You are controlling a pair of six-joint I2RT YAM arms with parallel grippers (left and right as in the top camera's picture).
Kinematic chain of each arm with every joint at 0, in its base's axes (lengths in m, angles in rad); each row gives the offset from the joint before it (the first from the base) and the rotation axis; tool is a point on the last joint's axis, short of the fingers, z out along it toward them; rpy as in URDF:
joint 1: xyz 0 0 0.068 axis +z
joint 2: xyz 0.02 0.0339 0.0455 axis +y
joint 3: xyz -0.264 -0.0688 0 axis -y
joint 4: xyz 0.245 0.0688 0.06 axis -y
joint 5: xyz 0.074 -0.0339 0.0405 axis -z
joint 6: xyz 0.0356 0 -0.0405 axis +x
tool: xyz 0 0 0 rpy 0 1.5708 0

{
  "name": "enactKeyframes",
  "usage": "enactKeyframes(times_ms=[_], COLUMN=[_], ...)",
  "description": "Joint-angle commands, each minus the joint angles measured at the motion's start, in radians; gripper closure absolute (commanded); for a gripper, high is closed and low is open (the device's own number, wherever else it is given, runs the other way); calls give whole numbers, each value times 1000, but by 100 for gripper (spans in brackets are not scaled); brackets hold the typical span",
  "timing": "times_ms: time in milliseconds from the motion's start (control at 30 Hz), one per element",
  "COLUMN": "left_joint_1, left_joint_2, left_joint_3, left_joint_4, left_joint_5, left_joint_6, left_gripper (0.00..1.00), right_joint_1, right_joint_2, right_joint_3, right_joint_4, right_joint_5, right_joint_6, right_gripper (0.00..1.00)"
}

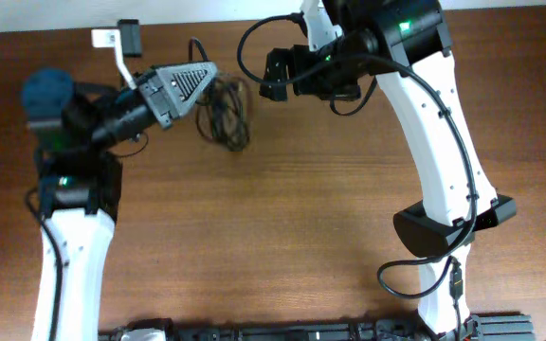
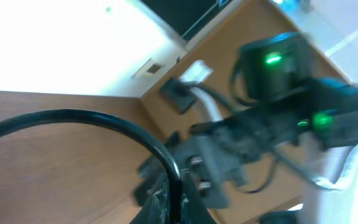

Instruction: Untangle cables

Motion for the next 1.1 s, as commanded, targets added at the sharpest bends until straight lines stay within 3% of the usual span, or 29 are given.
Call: enactKeyframes(times_ms=[0,100,233,333,433,533,567,767,967,1067], left_joint_1=[2,2,2,2,2,2,2,2,2,2], left_joint_2=[-96,-138,-144,-145,-145,-145,-145,-146,-146,-146], left_joint_3=[15,15,14,15,15,15,15,15,15,15], left_joint_4=[54,156,151,152,152,269,342,328,304,305], left_joint_5=[-31,-31,-52,-192,-215,-386,-373,-344,-343,-345], left_joint_6=[-168,-195,-195,-277,-280,-436,-446,-483,-483,-483], left_gripper=[100,100,100,100,100,100,100,100,100,100], right_joint_1=[31,71,82,82,82,84,83,130,166,166], right_joint_2=[4,4,5,5,5,6,5,9,21,21], right_joint_3=[-5,-18,-91,-161,-202,-206,-206,-206,-206,-206], right_joint_4=[-5,-5,9,8,9,31,56,217,296,272], right_joint_5=[-5,93,101,101,89,37,37,36,36,37], right_joint_6=[-14,-14,-14,-20,-116,-221,-221,-247,-247,-301], right_gripper=[1,1,1,1,2,2,1,1,19,19])
